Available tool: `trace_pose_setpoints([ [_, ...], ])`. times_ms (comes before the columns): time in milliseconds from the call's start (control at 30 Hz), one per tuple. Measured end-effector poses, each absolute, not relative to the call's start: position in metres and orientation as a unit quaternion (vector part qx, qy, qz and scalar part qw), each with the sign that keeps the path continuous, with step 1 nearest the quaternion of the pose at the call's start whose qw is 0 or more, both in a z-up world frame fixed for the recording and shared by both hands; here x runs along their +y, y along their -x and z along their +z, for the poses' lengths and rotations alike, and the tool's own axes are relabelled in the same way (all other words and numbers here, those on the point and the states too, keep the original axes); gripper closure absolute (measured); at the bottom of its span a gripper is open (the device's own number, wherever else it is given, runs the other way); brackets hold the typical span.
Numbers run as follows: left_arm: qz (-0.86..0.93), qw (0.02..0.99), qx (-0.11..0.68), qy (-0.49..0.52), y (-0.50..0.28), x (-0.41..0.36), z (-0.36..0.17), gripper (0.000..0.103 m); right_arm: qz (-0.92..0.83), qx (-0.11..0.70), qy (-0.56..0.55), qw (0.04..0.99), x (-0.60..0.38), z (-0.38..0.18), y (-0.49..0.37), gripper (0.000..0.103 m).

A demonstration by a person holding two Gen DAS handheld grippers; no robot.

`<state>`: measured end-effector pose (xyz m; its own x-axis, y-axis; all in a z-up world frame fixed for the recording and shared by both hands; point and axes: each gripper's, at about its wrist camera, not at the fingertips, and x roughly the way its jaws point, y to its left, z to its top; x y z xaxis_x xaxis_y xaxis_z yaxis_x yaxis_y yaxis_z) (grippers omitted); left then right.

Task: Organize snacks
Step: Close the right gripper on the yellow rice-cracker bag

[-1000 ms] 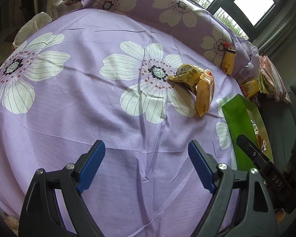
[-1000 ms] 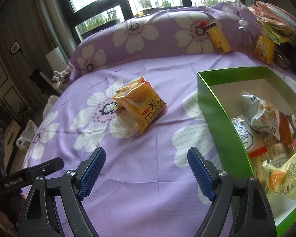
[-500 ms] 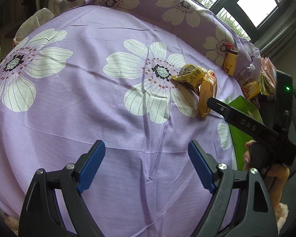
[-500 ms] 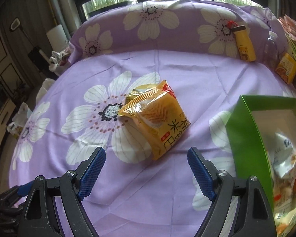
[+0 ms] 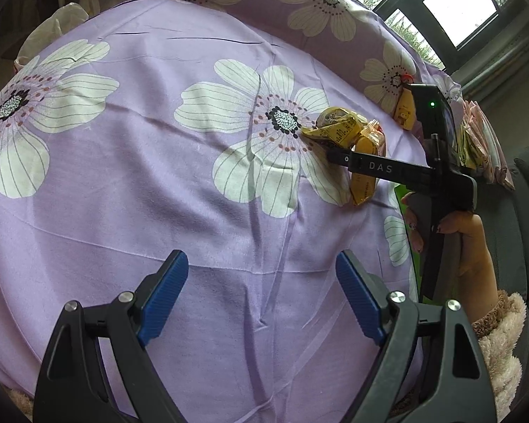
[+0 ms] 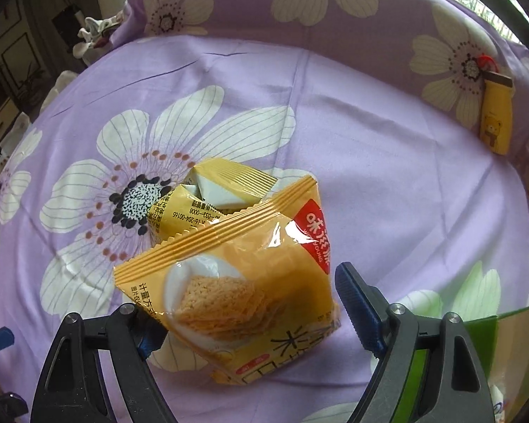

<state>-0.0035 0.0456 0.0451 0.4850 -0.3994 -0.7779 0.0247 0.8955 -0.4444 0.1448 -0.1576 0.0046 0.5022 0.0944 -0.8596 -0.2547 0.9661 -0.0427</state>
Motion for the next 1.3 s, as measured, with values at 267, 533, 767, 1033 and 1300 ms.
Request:
trace_pose_setpoints([
  [267,-0.121,0.844,0.488,0.187,0.006,0.047,0.048,0.018,0.114,0.470,0.016,0.875,-0.163,0.015,-0.111,0.038],
  [533,-0.111,0.847,0.484,0.188,0.010,0.052,0.049,0.018,0.141,0.505,-0.037,0.851,-0.153,0.024,-0.033,0.038],
  [767,-0.099,0.849,0.484,0.186,0.011,0.055,0.049,0.018,0.126,0.552,-0.062,0.822,-0.150,-0.003,0.005,0.038],
  [1033,-0.094,0.855,0.481,0.173,0.012,0.052,0.049,0.018,0.138,0.517,-0.102,0.839,-0.160,0.006,0.009,0.027],
  [1300,-0.156,0.837,0.493,0.176,0.019,0.026,0.045,0.029,0.133,0.462,-0.183,0.858,-0.195,0.021,0.016,0.027],
])
